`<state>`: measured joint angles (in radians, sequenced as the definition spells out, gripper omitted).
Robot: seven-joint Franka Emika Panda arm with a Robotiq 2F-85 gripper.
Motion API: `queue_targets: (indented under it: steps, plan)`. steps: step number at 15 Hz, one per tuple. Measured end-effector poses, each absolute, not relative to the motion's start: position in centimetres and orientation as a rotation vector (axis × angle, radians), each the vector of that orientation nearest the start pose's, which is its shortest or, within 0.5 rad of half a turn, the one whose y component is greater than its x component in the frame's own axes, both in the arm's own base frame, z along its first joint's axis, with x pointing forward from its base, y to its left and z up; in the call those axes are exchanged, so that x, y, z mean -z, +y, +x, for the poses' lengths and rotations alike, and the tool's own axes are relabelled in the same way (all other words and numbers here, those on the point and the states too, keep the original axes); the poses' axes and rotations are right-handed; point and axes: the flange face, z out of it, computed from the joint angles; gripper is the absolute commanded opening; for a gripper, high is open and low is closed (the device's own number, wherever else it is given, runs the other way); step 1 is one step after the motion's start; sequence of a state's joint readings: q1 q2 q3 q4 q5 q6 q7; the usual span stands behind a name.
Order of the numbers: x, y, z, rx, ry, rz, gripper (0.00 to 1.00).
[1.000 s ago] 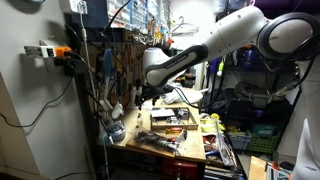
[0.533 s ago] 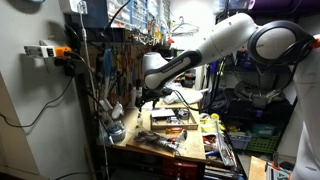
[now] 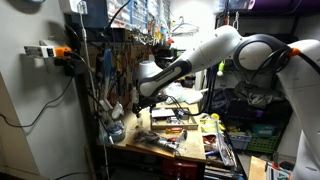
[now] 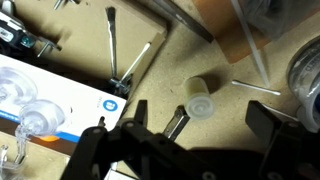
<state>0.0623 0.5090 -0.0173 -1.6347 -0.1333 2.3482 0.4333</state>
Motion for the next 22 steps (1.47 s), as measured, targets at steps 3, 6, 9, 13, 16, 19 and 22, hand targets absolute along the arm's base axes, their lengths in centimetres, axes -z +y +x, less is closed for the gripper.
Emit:
queue_targets:
  steps: [3,6,9,13,16,19,22]
  plan:
    - [-33.4,3.3,70.9,0.364,0.478,-3.145,0.89]
    - [-32.6,3.2,71.8,0.369,0.483,-3.142,0.75]
    - [-31.9,3.2,72.4,0.369,0.488,-3.141,0.71]
    - [-31.1,3.3,73.1,0.371,0.492,-3.146,0.61]
    - [-30.6,3.3,73.5,0.371,0.498,-3.140,0.54]
    - [-30.3,3.2,73.9,0.373,0.510,-3.132,0.24]
    - [-30.2,3.1,74.2,0.377,0.516,-3.130,0.10]
